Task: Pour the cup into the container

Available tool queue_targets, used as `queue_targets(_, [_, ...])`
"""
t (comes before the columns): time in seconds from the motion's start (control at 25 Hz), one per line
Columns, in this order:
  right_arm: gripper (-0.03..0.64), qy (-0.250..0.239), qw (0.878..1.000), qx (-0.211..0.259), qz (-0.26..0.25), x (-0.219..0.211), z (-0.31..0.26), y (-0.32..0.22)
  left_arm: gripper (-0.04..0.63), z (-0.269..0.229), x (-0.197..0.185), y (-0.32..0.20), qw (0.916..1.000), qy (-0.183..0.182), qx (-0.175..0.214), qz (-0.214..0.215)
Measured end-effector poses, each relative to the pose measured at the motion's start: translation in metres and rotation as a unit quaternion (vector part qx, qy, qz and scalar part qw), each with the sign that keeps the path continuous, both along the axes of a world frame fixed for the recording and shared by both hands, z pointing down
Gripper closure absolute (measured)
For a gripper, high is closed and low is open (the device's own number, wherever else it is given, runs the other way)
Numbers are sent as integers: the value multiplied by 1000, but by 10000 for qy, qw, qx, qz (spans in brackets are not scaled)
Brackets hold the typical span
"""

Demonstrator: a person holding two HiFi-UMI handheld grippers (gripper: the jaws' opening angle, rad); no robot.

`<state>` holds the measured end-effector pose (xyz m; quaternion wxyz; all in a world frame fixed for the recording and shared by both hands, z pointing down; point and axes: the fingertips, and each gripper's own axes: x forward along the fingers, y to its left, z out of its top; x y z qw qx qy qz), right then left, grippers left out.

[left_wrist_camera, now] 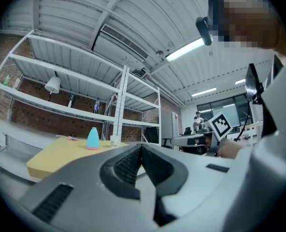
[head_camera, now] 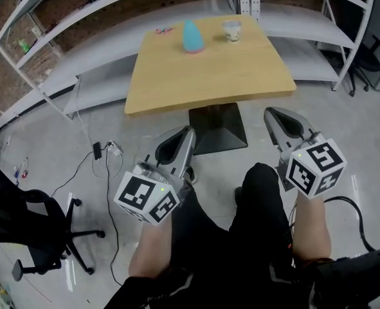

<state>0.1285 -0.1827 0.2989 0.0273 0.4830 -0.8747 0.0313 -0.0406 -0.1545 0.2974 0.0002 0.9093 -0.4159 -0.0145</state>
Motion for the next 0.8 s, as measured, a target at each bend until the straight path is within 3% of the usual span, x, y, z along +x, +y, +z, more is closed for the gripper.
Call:
queue_targets(0.4, [617,35,9995,93,-286,19,-9,118,594,-8,34,126,9999,-80,29,-98])
queue_targets(0.8, [617,153,9996,209,-55,54,-19,232,594,-8,67,224,9998,-96,-45,150])
